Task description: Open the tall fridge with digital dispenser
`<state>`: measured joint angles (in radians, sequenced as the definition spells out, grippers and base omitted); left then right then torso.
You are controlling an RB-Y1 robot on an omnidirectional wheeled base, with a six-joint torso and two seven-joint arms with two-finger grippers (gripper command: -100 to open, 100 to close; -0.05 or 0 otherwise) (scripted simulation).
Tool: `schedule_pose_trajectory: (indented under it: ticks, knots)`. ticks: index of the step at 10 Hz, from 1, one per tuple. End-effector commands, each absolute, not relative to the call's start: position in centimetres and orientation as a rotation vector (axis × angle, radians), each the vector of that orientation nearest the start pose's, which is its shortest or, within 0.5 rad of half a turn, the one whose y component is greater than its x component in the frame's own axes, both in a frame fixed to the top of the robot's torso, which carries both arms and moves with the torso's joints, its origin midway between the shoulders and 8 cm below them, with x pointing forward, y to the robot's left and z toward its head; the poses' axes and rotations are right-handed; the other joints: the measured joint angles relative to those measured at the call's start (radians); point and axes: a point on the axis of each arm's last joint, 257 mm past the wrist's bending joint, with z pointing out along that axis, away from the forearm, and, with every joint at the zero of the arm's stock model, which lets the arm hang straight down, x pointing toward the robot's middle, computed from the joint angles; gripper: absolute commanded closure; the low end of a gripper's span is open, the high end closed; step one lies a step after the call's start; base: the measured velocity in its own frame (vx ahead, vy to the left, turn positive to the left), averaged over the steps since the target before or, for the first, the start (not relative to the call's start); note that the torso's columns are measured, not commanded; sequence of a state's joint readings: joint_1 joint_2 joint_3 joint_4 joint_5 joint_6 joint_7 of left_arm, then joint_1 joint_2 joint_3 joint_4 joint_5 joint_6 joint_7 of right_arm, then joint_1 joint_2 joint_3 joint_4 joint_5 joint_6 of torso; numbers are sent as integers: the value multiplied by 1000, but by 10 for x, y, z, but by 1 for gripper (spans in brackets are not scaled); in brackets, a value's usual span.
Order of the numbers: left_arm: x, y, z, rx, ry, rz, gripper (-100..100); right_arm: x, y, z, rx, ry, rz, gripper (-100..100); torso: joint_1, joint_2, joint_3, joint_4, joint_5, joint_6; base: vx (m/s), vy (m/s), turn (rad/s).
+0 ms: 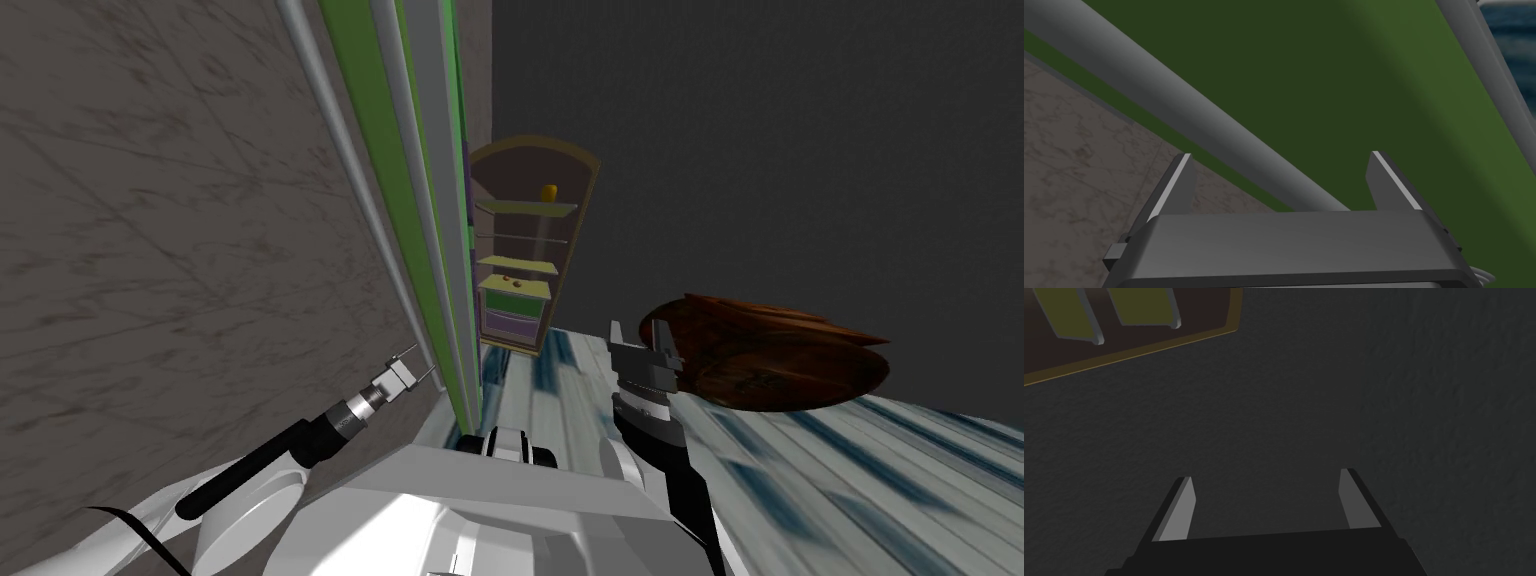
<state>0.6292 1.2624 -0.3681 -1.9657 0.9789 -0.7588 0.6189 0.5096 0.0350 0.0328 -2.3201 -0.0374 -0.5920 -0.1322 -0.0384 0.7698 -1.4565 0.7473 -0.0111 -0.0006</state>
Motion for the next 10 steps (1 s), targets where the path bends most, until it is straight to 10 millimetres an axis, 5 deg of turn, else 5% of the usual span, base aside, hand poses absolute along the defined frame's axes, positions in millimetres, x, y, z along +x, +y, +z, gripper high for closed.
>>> schedule_pose_trajectory:
  ticks: [1, 5, 6, 10]
  knots:
    - [334, 336, -163, -1633, 1102, -1975, -100, 318, -275, 55, 650, 436, 1502, 0, 11, -13, -8, -3, 2, 2, 22, -10, 104]
    - [335, 332, -152, -1639, 1107, -1999, -100, 318, -275, 55, 649, 436, 1502, 0, 43, -35, -22, -10, 13, 1, 10, 6, 59]
    - [335, 332, -151, -1639, 1107, -2000, 0, 318, -275, 55, 649, 436, 1502, 0, 40, -33, -20, -10, 12, 1, 0, 0, 0]
    - [335, 332, -151, -1639, 1107, -2000, 0, 318, -275, 55, 649, 436, 1502, 0, 38, -32, -19, -9, 11, 1, 0, 0, 0]
